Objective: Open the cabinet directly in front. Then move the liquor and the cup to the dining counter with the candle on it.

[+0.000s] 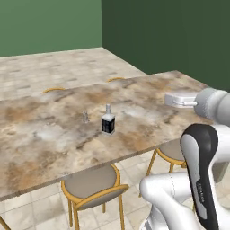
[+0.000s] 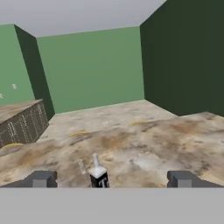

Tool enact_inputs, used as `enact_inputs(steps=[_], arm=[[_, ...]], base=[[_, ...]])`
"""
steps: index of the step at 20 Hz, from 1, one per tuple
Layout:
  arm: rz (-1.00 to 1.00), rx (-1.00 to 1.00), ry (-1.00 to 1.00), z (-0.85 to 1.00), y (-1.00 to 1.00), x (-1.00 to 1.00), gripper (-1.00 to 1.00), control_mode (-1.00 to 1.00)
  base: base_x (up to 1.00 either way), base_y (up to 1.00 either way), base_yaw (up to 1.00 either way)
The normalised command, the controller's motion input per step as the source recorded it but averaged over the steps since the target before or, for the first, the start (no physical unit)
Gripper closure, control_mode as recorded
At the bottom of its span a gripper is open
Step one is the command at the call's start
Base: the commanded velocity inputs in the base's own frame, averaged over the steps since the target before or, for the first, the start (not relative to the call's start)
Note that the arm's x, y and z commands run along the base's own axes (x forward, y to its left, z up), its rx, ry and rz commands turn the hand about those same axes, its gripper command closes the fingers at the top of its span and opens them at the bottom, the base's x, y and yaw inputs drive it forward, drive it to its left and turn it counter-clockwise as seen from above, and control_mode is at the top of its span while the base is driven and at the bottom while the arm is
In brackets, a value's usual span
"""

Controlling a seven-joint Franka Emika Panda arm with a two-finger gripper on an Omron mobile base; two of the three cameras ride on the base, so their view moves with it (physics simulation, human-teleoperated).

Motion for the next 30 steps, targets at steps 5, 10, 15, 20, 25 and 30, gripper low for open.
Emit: enact_inputs(steps=[5, 10, 15, 20, 25, 30], arm=[[0.01, 0.0, 0.01, -0.04, 0.0, -0.34, -1.0, 1.0], [0.0, 0.0, 0.0, 0.0, 0.0, 0.0, -1.0, 1.0], [0.0, 0.0, 0.0, 0.0, 0.0, 0.0, -1.0, 1.0], [0.0, 0.0, 0.0, 0.0, 0.0, 0.0, -1.0, 1.0], [0.0, 0.0, 0.0, 0.0, 0.0, 0.0, -1.0, 1.0], [0.0, 0.0, 0.0, 0.0, 0.0, 0.0, -1.0, 1.0]], base=[[-0.4, 0.03, 0.03], [-1.0, 0.34, 0.12], [-1.0, 0.8, 0.21], [-0.64, 1.0, 0.21], [-0.37, 1.0, 0.15], [-0.17, 1.0, 0.1]])
